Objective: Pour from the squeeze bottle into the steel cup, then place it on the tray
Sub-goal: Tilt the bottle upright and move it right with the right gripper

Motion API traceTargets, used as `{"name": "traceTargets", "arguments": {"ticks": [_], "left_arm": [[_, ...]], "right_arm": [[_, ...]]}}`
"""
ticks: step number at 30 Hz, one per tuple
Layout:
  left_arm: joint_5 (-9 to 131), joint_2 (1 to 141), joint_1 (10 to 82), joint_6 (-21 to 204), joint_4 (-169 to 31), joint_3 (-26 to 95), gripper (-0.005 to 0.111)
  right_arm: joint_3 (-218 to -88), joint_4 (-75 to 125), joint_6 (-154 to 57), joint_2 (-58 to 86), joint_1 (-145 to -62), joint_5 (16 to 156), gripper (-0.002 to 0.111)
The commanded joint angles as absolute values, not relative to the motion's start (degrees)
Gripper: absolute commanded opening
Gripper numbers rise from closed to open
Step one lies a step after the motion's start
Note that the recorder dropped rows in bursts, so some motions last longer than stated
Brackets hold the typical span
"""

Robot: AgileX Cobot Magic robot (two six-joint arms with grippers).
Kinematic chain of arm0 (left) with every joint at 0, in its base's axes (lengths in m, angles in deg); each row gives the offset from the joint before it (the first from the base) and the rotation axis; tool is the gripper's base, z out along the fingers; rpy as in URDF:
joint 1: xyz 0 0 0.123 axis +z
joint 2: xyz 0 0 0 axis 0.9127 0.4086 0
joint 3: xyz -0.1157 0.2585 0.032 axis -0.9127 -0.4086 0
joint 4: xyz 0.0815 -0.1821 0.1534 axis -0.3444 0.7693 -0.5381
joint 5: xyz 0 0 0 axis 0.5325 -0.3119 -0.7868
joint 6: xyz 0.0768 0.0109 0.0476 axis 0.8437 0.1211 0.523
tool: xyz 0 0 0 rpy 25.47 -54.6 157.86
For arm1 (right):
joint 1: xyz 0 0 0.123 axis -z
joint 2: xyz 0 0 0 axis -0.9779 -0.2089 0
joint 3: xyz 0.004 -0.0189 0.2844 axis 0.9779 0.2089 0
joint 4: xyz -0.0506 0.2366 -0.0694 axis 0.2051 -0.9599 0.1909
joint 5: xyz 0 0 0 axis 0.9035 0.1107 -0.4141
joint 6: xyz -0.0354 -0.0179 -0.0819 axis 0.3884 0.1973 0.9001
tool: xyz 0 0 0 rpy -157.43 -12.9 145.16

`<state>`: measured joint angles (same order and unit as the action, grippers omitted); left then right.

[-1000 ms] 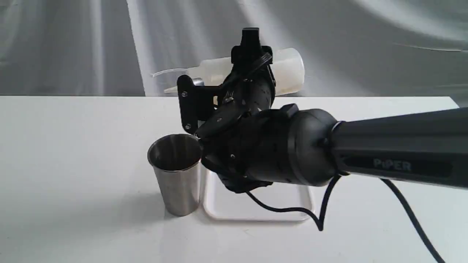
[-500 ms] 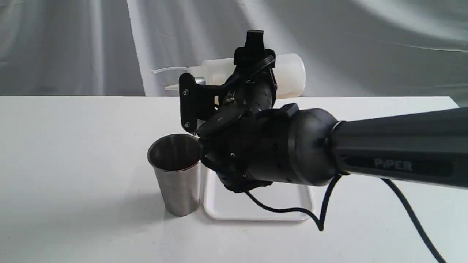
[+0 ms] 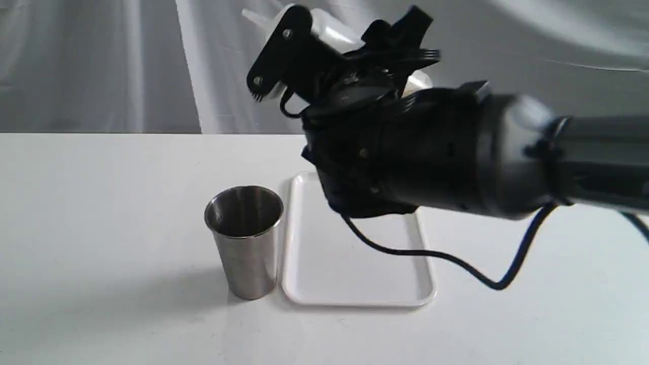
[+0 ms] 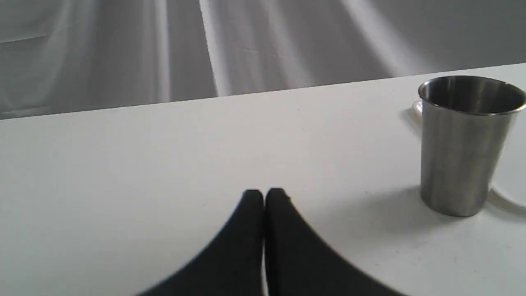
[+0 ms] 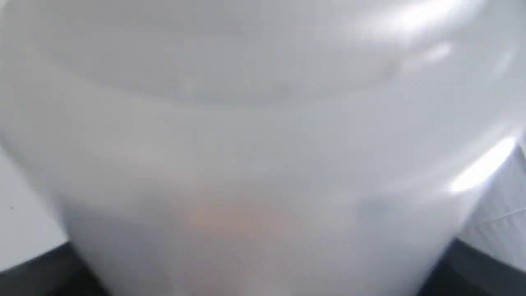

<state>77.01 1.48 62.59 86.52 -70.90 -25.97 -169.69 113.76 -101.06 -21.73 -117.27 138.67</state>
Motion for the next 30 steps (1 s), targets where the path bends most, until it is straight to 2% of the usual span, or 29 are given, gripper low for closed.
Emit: {"name": "traceTargets", "arguments": {"ticks": [1, 9, 13, 20, 23, 27, 30], "left_arm": [[76.6, 1.3, 62.3, 86.3, -70.9, -26.2, 0.000], [76.6, 1.3, 62.3, 86.3, -70.9, -26.2, 0.000], [76.6, 1.3, 62.3, 86.4, -70.9, -26.2, 0.000], [76.6, 1.3, 62.3, 86.4, -70.9, -26.2, 0.000], [76.6, 1.3, 62.3, 86.4, -70.9, -26.2, 0.000], [76.6, 1.3, 62.3, 86.3, -70.9, -26.2, 0.000], [76.6, 1.3, 62.3, 86.3, -70.9, -26.2, 0.000]], "right_arm": [[-168.2, 111.3, -103.6, -16.7, -115.2, 136.0, 0.014], [-160.4, 100.2, -104.0, -6.1, -107.3, 120.3, 0.014], [-158.5, 99.5, -104.0, -3.7, -105.6, 120.0, 0.014], [-158.3, 84.1, -104.0, -3.6, -101.5, 117.6, 0.014], [-157.3, 82.6, -102.8, -3.6, -100.0, 110.4, 0.014], [-154.6, 79.3, -98.2, -4.1, -97.4, 92.9, 0.014], [-154.3, 72.2, -92.3, -6.0, -96.4, 88.8, 0.014]]}}
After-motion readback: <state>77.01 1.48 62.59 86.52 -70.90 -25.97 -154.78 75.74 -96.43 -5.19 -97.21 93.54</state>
